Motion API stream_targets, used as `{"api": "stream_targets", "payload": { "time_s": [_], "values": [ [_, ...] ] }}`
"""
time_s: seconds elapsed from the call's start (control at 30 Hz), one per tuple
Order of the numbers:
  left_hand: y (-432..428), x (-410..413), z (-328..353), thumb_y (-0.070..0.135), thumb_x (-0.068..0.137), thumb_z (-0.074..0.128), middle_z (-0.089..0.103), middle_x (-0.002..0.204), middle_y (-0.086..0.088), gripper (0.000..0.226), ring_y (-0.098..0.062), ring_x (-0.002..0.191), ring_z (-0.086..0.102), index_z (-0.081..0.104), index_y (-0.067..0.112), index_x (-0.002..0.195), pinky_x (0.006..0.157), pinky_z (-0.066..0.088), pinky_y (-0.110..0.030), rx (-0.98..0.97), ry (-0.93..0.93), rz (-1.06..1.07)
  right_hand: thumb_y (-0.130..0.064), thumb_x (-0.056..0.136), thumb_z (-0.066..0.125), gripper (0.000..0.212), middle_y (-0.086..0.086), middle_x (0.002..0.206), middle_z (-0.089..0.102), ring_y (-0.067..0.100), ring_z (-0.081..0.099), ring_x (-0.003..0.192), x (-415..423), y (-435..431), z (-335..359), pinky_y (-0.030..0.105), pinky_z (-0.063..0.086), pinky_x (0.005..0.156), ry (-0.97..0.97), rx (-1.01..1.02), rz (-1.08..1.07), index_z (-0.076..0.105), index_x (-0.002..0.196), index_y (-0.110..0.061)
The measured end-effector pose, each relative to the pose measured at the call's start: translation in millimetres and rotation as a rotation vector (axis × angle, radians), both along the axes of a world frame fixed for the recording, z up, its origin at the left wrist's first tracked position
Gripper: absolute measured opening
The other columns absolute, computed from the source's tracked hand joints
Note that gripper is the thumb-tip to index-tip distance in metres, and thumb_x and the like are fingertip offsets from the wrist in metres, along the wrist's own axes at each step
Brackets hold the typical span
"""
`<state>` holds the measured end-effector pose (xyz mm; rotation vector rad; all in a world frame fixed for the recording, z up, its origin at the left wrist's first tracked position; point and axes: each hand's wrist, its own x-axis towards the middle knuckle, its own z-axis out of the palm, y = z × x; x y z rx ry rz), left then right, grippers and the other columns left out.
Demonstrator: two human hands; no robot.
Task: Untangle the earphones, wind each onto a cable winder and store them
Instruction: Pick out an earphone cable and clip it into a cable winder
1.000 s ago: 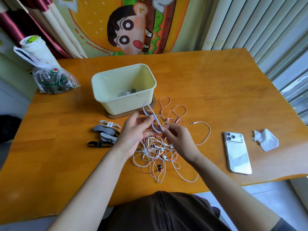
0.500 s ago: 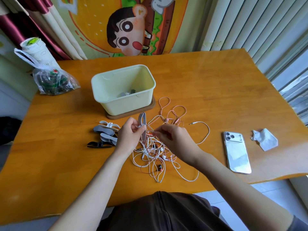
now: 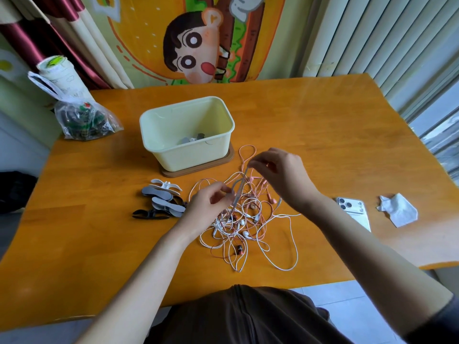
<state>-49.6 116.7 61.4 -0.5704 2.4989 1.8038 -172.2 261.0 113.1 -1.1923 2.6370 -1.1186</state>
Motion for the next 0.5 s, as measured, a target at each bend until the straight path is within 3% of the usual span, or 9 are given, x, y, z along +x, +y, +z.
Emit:
{"api": "stream_targets", "payload": {
  "time_s": [0.1, 0.27, 0.5],
  "values": [
    [3.6, -0.1, 8.0, 0.027, 0.09, 0.061, 0.064, 0.091, -0.012, 0.014, -0.026, 0.087, 0.06, 0.061, 0.014, 0.094, 0.078, 0.05, -0.031, 0.102, 0.072, -0.03, -0.02, 0.089, 0.063, 0.015, 0.003, 0.084, 0.065, 0.012, 0.055, 0.07, -7.7, 3.2, -1.2, 0.008, 0.037, 0.063, -0.001, -0.035, -0.057, 0.073, 0.091, -0.009],
    [11.6, -1.6, 25.8, 0.033, 0.081, 0.063, 0.063, 0.082, 0.01, 0.013, -0.006, 0.083, 0.059, 0.062, 0.023, 0.09, 0.076, 0.048, -0.017, 0.208, 0.149, -0.107, -0.021, 0.089, 0.063, 0.016, -0.001, 0.083, 0.064, 0.007, 0.054, 0.069, -9.3, 6.9, -8.1, 0.005, 0.038, 0.061, -0.064, -0.056, -0.11, 0.073, 0.092, -0.008],
    [14.1, -8.1, 36.4, 0.015, 0.076, 0.064, 0.069, 0.086, 0.003, 0.017, -0.01, 0.086, 0.067, 0.058, 0.014, 0.091, 0.073, 0.053, -0.019, 0.454, 0.326, 0.072, -0.022, 0.09, 0.062, 0.014, -0.018, 0.06, 0.049, -0.002, 0.049, 0.05, 13.4, 7.9, -27.8, 0.008, 0.035, 0.051, -0.21, -0.088, -0.129, 0.069, 0.085, -0.011]
  ]
}}
